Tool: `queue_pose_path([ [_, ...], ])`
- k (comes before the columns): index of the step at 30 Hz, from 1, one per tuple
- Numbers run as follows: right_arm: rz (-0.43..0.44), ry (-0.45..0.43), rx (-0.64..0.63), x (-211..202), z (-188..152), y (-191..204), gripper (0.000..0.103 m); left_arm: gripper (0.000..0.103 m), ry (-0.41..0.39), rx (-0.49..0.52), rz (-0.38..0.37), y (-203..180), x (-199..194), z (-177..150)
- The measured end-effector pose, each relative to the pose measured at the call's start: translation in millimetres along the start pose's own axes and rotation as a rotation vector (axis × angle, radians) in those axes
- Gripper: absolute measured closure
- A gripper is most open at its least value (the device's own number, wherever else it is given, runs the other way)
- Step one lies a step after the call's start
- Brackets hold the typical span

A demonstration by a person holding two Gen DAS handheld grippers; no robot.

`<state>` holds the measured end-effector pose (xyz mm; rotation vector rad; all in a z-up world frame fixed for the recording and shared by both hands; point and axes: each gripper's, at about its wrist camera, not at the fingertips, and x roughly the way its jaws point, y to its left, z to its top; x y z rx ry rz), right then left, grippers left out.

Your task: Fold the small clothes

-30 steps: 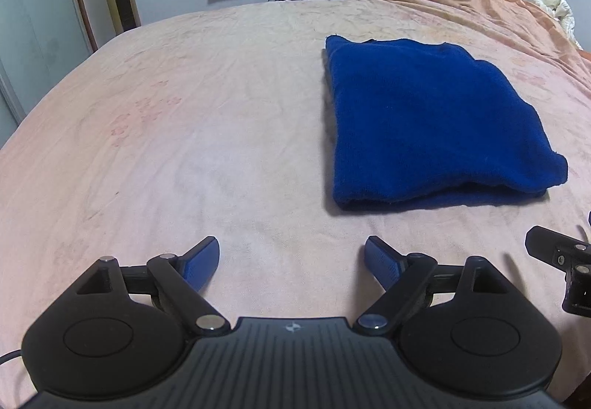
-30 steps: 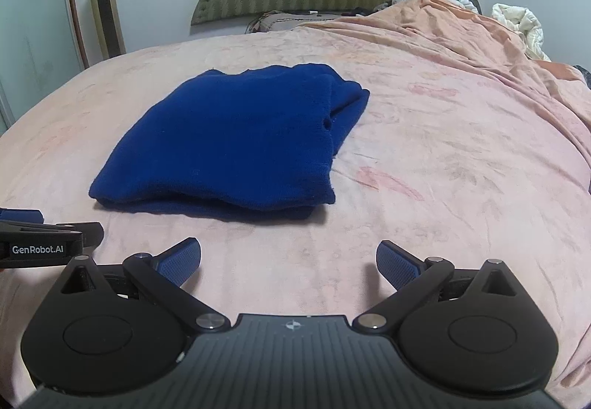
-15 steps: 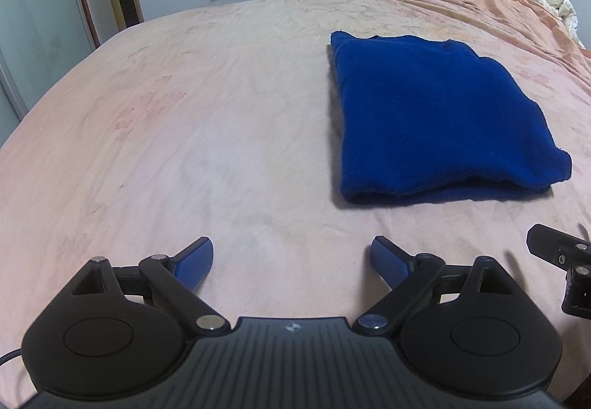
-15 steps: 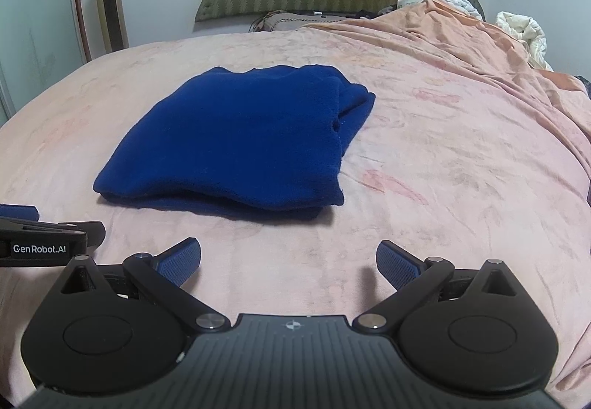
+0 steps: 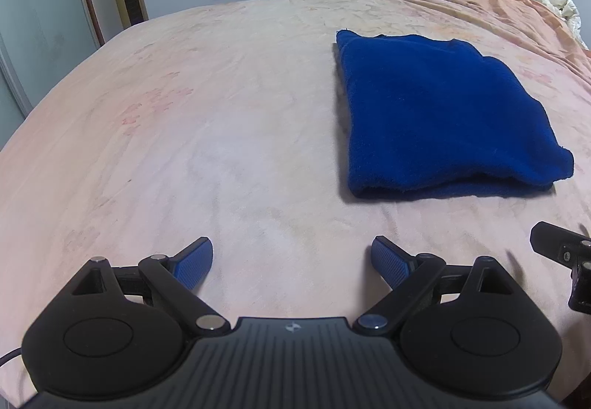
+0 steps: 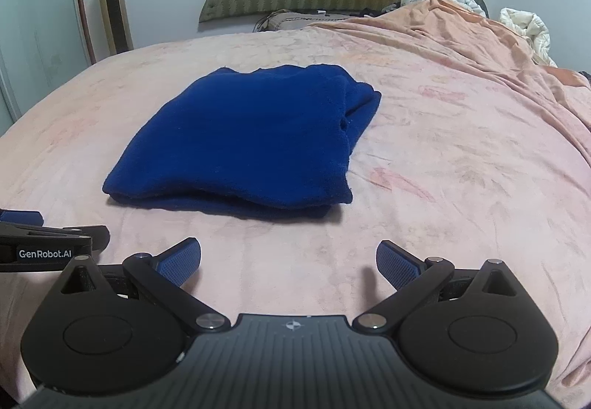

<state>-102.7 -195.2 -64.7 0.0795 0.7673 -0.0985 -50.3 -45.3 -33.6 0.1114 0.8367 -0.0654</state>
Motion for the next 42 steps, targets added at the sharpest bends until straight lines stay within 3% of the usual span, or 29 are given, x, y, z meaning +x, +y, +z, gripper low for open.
queue_pose_path([
  [42, -0.014, 0.004, -0.001, -6.4, -3.5, -3.5, 0.000, 0.009, 0.004, -0.014, 0.004, 3.6, -3.4, -3.1],
])
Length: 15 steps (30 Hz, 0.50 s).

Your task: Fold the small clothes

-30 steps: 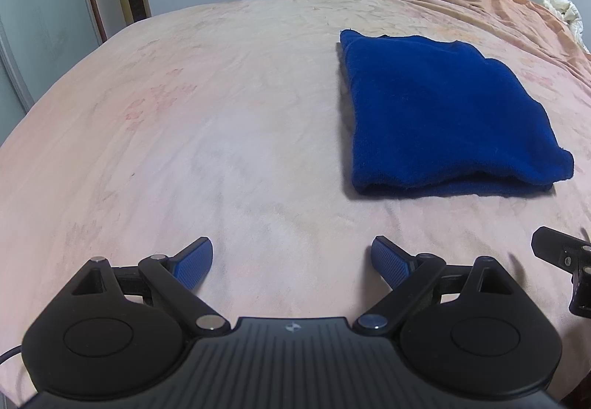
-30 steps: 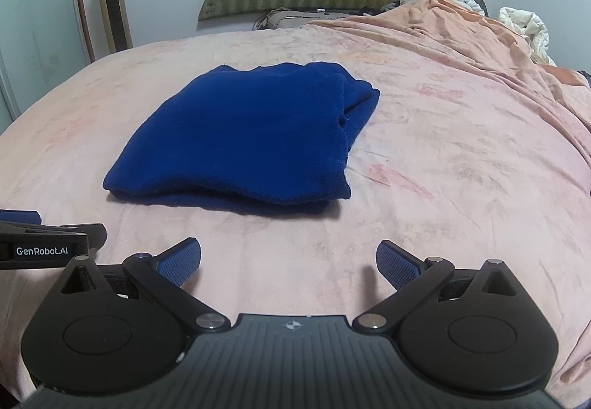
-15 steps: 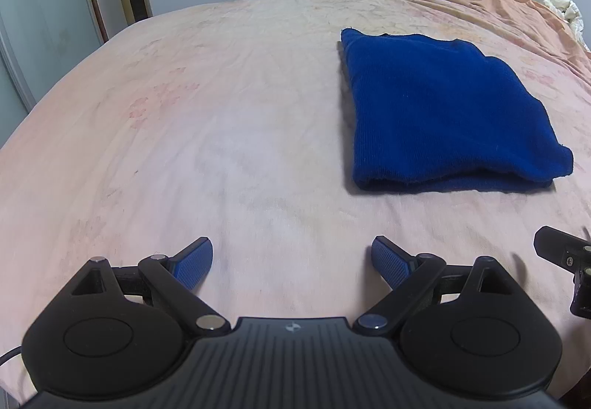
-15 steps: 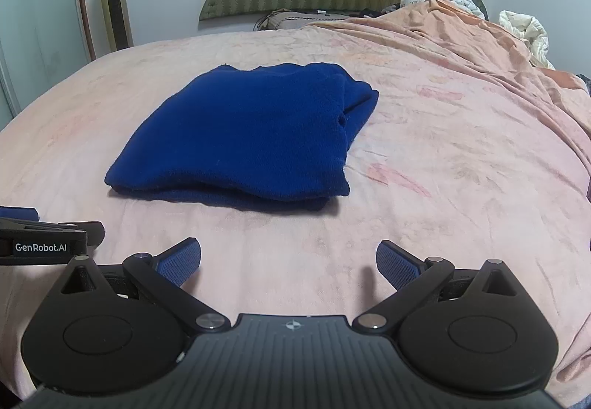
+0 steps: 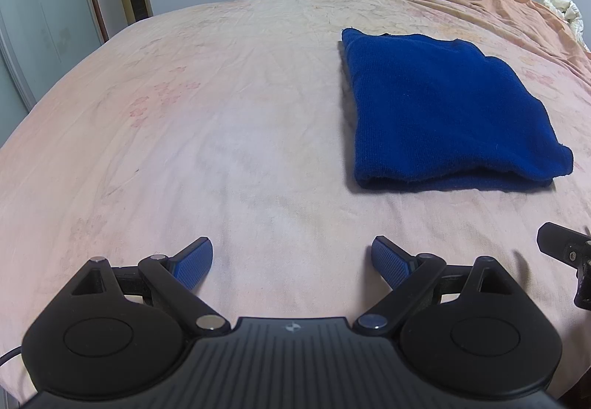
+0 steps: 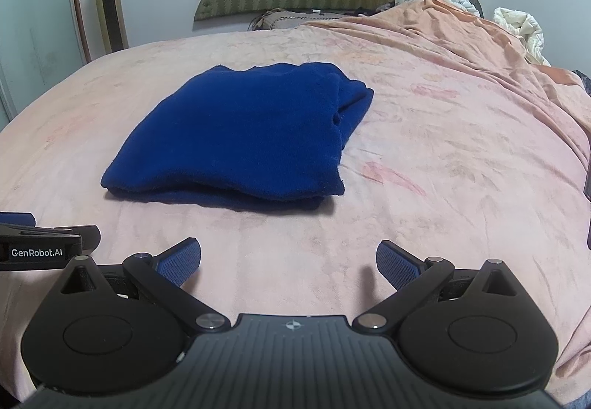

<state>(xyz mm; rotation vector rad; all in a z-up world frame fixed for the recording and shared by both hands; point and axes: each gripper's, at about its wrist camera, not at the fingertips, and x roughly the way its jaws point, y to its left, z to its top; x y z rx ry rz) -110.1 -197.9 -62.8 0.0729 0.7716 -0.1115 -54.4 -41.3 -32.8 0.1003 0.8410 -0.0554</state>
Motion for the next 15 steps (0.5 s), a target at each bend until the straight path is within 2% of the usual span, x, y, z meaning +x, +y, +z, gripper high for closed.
queue_pose_path([
  [15, 0.008, -0.006, -0.020, -1.5, 0.1, 4.8, 0.000, 0.009, -0.005, 0.002, 0.004, 0.4, -1.0, -0.5],
])
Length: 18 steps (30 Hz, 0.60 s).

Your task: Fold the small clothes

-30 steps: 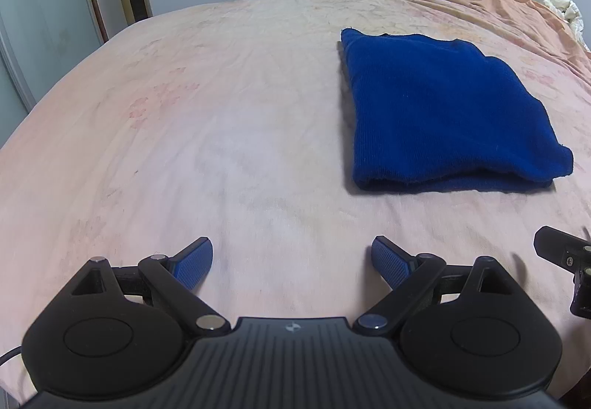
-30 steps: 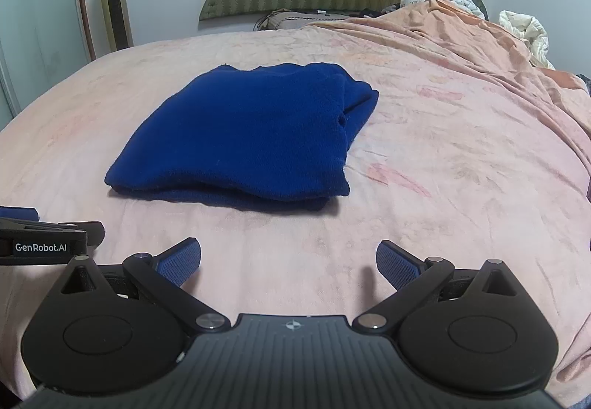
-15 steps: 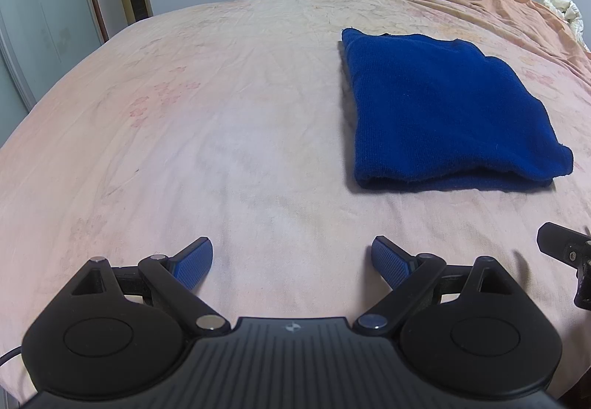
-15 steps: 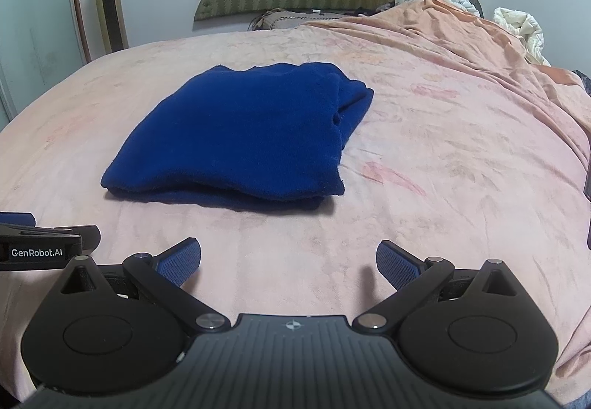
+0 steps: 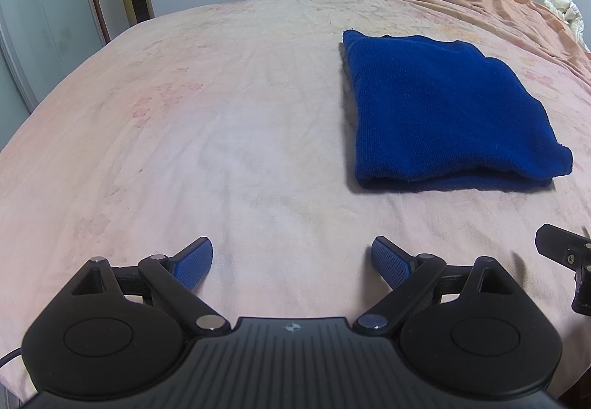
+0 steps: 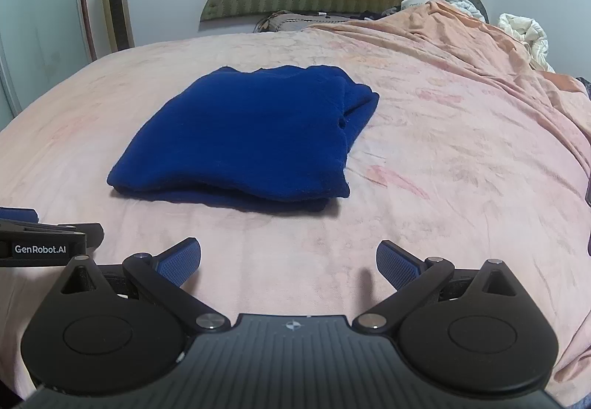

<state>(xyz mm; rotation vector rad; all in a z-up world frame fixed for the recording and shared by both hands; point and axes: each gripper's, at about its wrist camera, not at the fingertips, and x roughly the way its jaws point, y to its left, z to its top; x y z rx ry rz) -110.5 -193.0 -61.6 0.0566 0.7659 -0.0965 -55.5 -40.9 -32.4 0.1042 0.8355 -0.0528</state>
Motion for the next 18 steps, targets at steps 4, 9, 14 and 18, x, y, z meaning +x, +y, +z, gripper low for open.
queue_pose_path([
  [4, 0.003, -0.003, -0.002, -0.1, 0.2, 0.2, 0.000, 0.009, 0.000, 0.003, 0.002, -0.3, -1.0, 0.3],
  [9, 0.001, -0.002, 0.002, -0.4, 0.2, -0.1, 0.000, 0.009, 0.001, -0.004, 0.002, -0.2, -1.8, 0.1],
  [14, -0.004, -0.003, 0.012, -2.0, 0.2, -1.7, 0.000, 0.009, 0.000, -0.003, 0.002, 0.3, -1.8, 0.1],
  [18, 0.000, 0.003, 0.017, -1.9, 0.1, -3.1, 0.000, 0.009, 0.001, -0.004, 0.002, 0.4, -1.8, -0.1],
])
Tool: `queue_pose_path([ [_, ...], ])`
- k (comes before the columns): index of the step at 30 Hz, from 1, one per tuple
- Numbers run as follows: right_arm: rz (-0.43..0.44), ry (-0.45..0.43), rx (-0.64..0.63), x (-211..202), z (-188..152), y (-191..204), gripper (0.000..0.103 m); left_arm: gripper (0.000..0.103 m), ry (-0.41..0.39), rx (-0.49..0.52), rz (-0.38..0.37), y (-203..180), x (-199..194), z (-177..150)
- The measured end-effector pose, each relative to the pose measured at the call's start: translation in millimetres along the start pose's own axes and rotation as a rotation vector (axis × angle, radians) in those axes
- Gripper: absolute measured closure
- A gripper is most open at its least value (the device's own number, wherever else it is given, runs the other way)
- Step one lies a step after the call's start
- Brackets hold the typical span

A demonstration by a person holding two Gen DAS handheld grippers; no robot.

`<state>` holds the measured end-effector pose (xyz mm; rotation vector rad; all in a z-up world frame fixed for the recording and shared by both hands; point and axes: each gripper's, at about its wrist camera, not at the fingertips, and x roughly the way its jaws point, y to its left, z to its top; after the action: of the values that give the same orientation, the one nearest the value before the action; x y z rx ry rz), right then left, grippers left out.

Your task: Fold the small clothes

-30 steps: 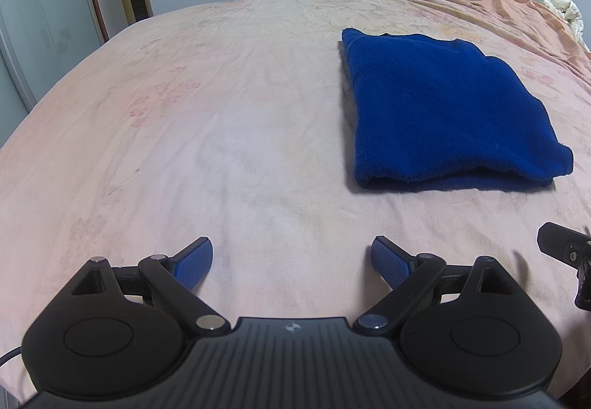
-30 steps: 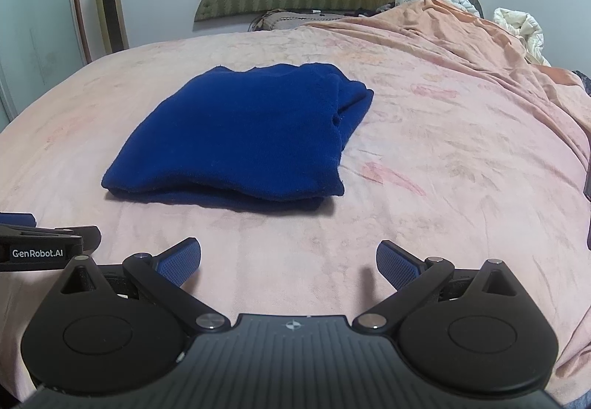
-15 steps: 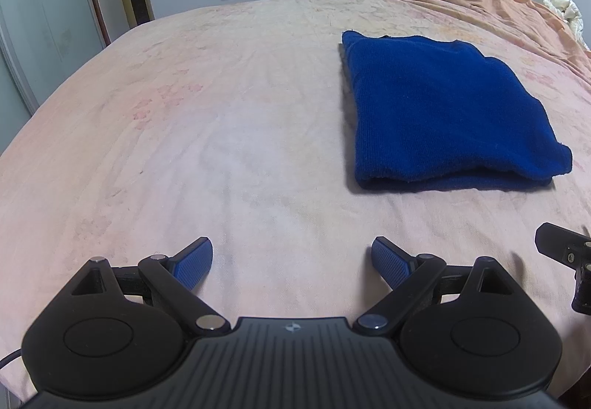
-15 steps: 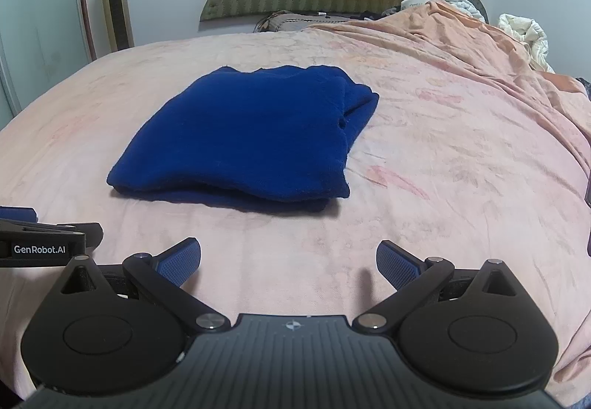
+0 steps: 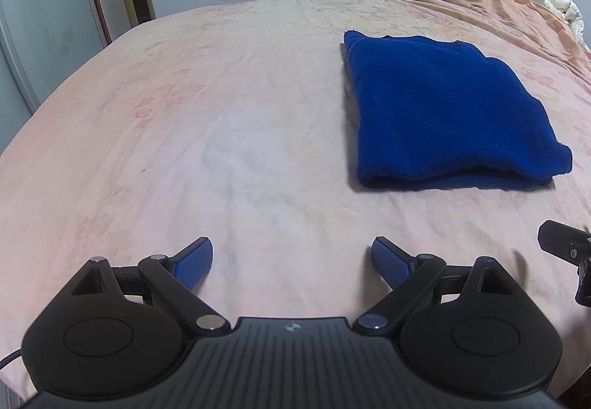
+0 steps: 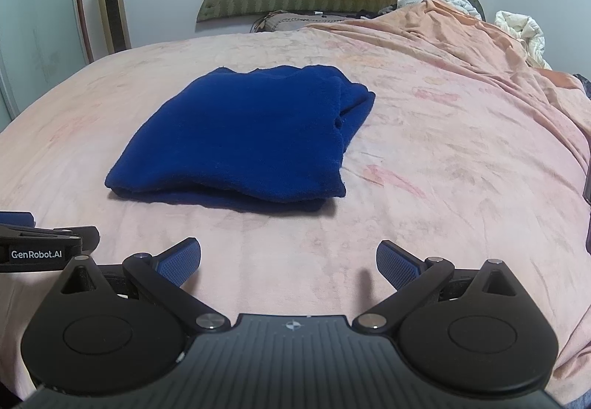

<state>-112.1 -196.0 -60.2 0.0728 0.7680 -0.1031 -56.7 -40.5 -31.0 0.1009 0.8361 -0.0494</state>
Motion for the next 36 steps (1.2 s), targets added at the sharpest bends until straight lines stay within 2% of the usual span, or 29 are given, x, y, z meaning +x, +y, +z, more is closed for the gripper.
queue_pose_path([
  [31, 0.005, -0.004, -0.014, 1.4, 0.2, 5.6, 0.000, 0.009, 0.000, 0.004, 0.003, 3.7, 0.9, -1.2],
  [36, 0.009, -0.002, -0.004, 3.3, 0.2, 5.2, 0.000, 0.009, -0.044, 0.047, 0.014, 3.8, -1.9, -2.9],
])
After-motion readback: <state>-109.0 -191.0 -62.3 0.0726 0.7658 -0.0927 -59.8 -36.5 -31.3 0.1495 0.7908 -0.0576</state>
